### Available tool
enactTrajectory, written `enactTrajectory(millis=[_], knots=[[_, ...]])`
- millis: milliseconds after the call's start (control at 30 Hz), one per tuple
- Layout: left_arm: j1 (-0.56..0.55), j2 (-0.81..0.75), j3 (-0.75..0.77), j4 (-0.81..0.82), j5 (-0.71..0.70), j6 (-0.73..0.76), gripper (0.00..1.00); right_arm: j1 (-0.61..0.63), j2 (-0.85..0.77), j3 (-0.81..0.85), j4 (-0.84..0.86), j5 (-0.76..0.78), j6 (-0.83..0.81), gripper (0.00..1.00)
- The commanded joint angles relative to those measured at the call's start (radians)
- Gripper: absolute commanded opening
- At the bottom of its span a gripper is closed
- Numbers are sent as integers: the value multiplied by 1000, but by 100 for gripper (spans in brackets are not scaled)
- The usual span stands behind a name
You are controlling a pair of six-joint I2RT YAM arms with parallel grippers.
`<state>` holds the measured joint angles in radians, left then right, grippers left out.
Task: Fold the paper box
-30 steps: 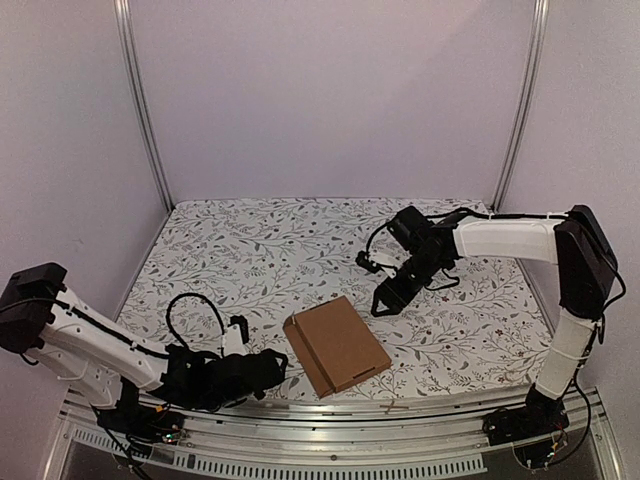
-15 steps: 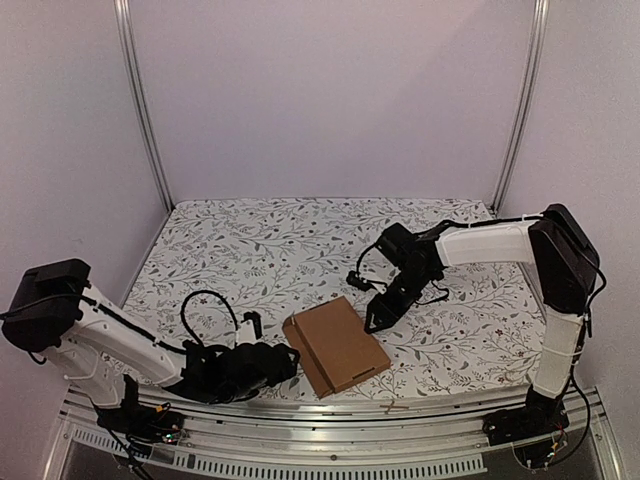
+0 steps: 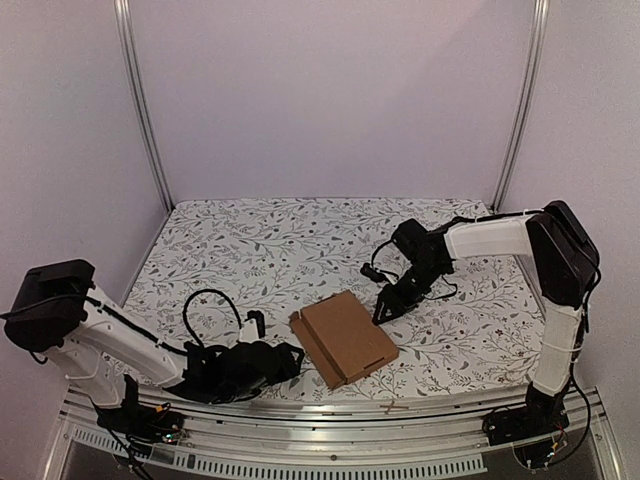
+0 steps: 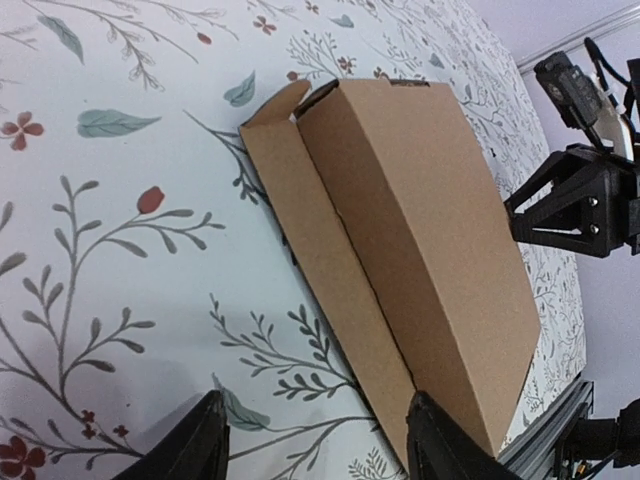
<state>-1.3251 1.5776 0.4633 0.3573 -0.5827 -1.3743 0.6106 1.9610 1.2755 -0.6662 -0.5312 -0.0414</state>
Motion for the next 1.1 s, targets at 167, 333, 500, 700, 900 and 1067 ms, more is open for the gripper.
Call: enactTrajectory(millis=[167,333,500,700,900,1067], knots=[[41,77,104,53,68,115,61,-21,49,-29,-23,80,2,31],[41,64,99,41,57,93,62,-86,53,-37,-24,68,11,27],[60,127,133,104,110,140,63,-112,39,-43,-24,42,10,25],[69,173,177,308,123,300,64,-112,20,-45,-17,-4,9,26],[93,216,291,277,135,370,64,-112,22,-57,-15,-50,12,27],[112,240,328,311,165,400,64,-107,30,-59,-18,-60,14,27]])
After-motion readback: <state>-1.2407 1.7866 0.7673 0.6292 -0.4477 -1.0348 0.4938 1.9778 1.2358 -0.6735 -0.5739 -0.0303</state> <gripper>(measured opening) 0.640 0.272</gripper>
